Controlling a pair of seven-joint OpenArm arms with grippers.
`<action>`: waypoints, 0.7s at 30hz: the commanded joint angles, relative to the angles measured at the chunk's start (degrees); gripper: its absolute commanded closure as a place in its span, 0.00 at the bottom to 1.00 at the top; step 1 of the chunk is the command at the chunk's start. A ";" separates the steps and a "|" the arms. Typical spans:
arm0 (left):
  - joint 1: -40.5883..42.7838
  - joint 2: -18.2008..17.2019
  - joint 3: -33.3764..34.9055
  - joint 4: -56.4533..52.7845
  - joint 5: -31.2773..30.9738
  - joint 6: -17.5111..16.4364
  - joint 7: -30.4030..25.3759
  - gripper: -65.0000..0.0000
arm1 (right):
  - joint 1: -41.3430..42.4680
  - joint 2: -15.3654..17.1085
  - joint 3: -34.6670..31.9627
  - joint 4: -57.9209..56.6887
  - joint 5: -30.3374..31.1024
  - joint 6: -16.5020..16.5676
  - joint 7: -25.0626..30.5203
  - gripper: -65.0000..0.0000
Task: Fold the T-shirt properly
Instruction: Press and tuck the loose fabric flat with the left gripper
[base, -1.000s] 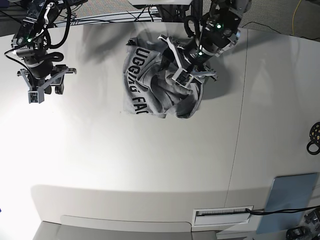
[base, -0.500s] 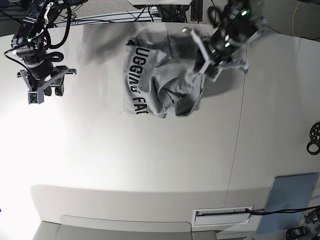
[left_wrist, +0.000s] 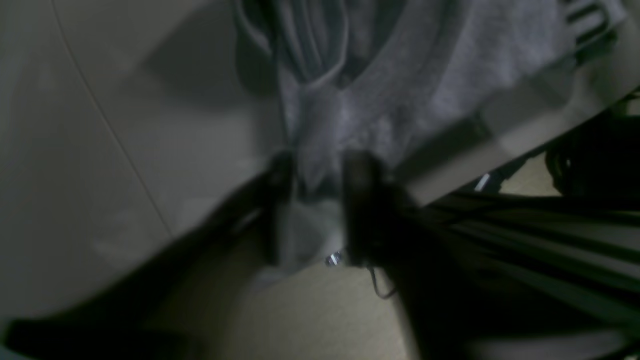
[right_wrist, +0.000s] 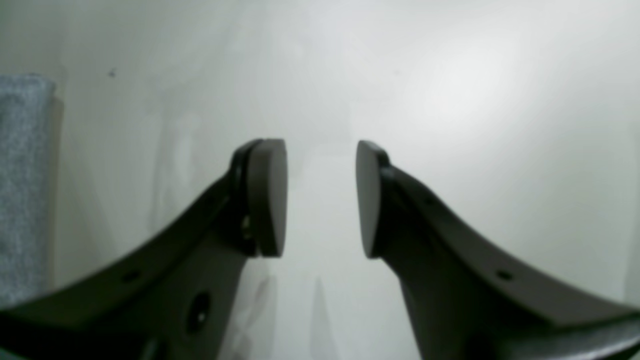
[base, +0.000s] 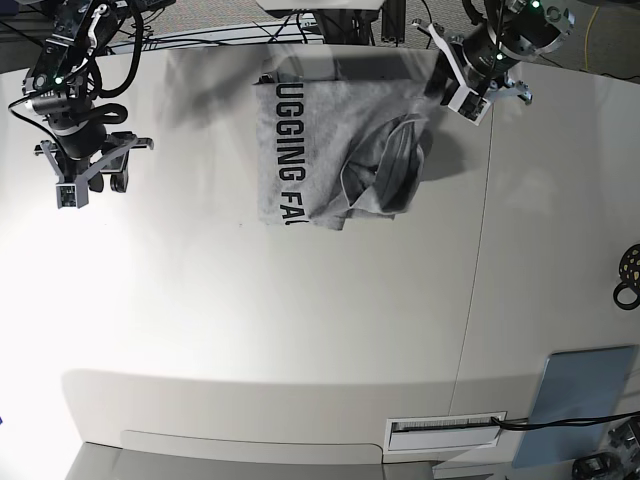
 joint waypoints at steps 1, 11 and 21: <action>0.13 -0.17 -0.15 0.59 0.39 -0.52 -1.01 0.56 | 0.31 0.81 0.26 1.05 0.28 0.00 1.20 0.65; -7.63 -0.13 -0.13 0.57 -5.77 2.19 -8.37 0.47 | 0.31 0.79 0.24 1.05 0.31 -0.02 0.90 0.65; -18.67 -0.11 15.87 -7.67 0.26 15.43 -6.49 0.49 | 0.31 0.79 0.24 1.05 0.28 -0.02 0.68 0.65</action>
